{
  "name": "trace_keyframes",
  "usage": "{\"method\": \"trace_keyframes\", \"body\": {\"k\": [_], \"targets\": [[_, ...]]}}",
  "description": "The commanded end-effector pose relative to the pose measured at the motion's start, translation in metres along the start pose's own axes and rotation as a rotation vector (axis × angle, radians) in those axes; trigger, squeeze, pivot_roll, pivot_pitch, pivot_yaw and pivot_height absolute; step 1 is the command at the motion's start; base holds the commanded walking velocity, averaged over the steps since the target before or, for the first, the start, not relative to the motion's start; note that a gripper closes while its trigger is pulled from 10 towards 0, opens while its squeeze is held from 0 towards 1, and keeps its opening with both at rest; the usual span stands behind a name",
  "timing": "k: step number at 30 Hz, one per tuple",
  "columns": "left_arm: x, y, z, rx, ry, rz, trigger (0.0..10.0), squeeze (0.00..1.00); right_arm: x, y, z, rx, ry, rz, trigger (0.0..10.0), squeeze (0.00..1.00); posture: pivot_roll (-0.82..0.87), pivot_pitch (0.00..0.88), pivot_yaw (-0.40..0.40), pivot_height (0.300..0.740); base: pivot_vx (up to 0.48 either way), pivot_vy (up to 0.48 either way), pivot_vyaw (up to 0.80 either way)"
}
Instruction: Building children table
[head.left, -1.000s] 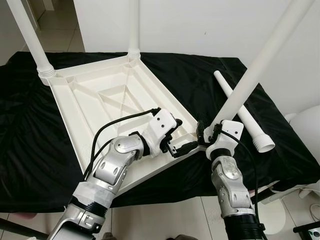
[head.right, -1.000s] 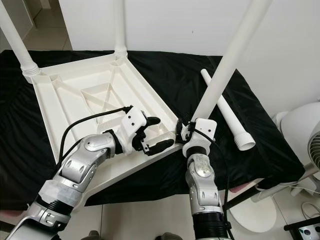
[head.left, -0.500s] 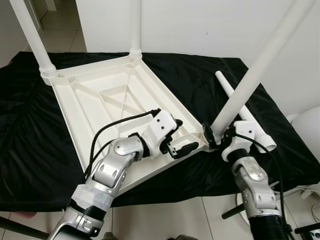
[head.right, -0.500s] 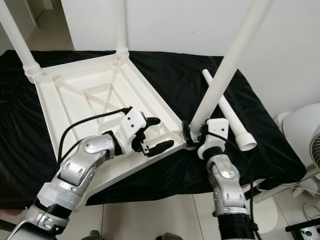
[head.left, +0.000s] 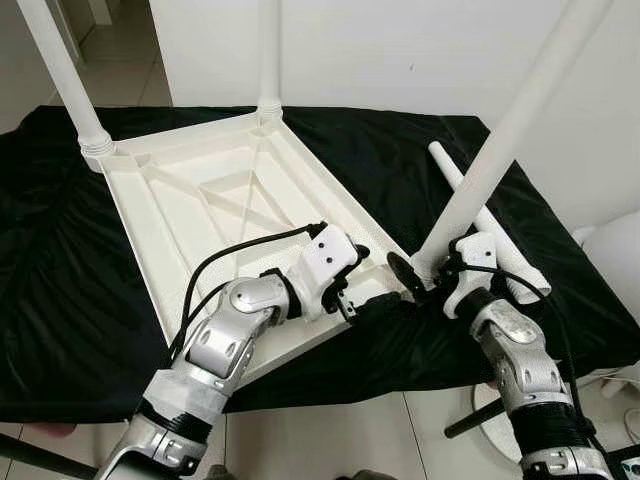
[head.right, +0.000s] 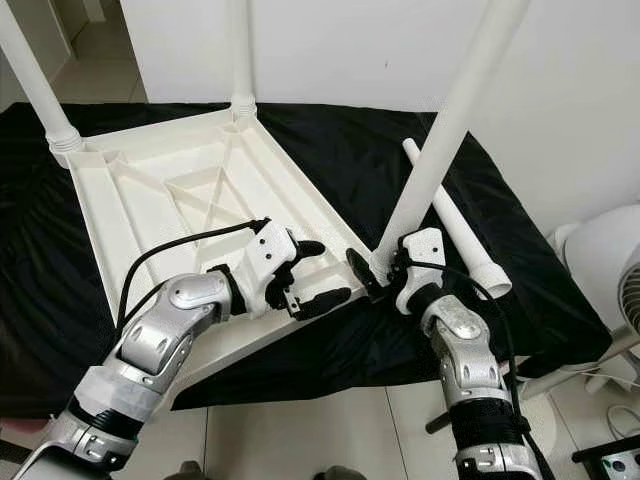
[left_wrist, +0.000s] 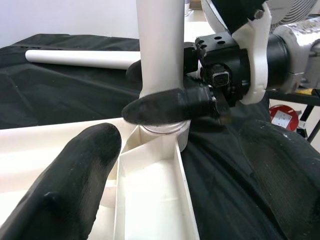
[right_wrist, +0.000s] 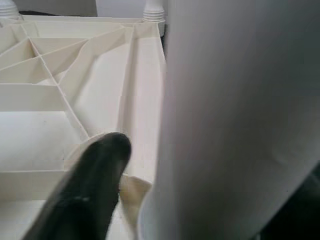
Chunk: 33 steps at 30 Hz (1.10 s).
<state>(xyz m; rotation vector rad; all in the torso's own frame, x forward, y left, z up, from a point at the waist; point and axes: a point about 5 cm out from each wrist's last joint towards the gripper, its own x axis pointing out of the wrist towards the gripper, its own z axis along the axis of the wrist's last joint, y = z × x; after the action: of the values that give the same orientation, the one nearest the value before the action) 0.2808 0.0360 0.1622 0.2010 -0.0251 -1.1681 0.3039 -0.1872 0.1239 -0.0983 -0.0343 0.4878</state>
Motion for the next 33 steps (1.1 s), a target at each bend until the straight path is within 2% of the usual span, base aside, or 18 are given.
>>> {"method": "trace_keyframes", "body": {"k": [1, 11, 12, 18, 20, 23, 25, 27, 31, 32, 33], "targets": [[0.001, -0.001, 0.002, 0.005, 0.002, -0.022, 10.0, 0.00, 0.002, 0.004, -0.005, -0.006, 0.031, 0.047, 0.0, 0.00, 0.04, 0.000, -0.035, 0.740, 0.000, 0.000, 0.00], [0.000, -0.002, 0.005, 0.005, -0.002, -0.023, 10.0, 0.00, -0.005, 0.010, -0.021, 0.059, 0.065, 0.079, 0.0, 0.00, 0.03, 0.000, -0.037, 0.740, 0.000, 0.000, 0.00], [0.000, -0.002, 0.005, 0.004, -0.003, -0.023, 10.0, 0.00, -0.007, 0.011, -0.024, 0.076, 0.064, 0.070, 10.0, 0.00, 0.03, 0.000, -0.036, 0.740, 0.000, 0.000, 0.00], [0.001, -0.002, 0.006, 0.002, -0.003, -0.027, 10.0, 0.00, -0.009, 0.015, -0.030, 0.126, 0.059, 0.016, 10.0, 0.00, 0.03, 0.000, -0.033, 0.740, 0.000, 0.000, 0.00], [0.001, -0.002, 0.006, 0.001, -0.002, -0.030, 10.0, 0.00, -0.009, 0.014, -0.033, 0.136, 0.068, -0.037, 10.0, 0.00, 0.02, 0.000, -0.031, 0.740, 0.000, 0.000, 0.00], [0.001, -0.003, 0.006, 0.001, -0.002, -0.034, 10.0, 0.00, -0.008, 0.012, -0.036, 0.130, 0.096, -0.104, 10.0, 0.00, 0.02, 0.000, -0.031, 0.740, 0.000, 0.000, 0.00], [0.001, -0.003, 0.006, 0.001, -0.002, -0.034, 10.0, 0.00, -0.008, 0.012, -0.036, 0.130, 0.096, -0.104, 10.0, 0.00, 0.02, 0.000, -0.031, 0.740, 0.000, 0.000, 0.00], [0.002, -0.004, 0.006, -0.004, -0.005, -0.039, 10.0, 0.00, -0.008, 0.010, -0.038, 0.130, 0.111, -0.185, 10.0, 0.00, 0.01, 0.000, -0.033, 0.740, 0.000, 0.000, 0.00], [0.002, -0.004, 0.006, -0.005, -0.005, -0.040, 10.0, 0.00, -0.007, 0.012, -0.036, 0.130, 0.104, -0.219, 10.0, 0.00, 0.02, 0.000, -0.034, 0.740, 0.000, 0.000, 0.00], [0.001, -0.004, 0.006, -0.008, -0.005, -0.037, 10.0, 0.00, -0.004, 0.015, -0.031, 0.135, 0.082, -0.288, 10.0, 0.00, 0.02, 0.000, -0.037, 0.740, 0.000, 0.000, 0.00], [0.001, -0.004, 0.006, -0.008, -0.005, -0.037, 10.0, 0.00, -0.004, 0.015, -0.031, 0.135, 0.082, -0.288, 10.0, 0.00, 0.02, 0.000, -0.037, 0.740, 0.000, 0.000, 0.00]]}}
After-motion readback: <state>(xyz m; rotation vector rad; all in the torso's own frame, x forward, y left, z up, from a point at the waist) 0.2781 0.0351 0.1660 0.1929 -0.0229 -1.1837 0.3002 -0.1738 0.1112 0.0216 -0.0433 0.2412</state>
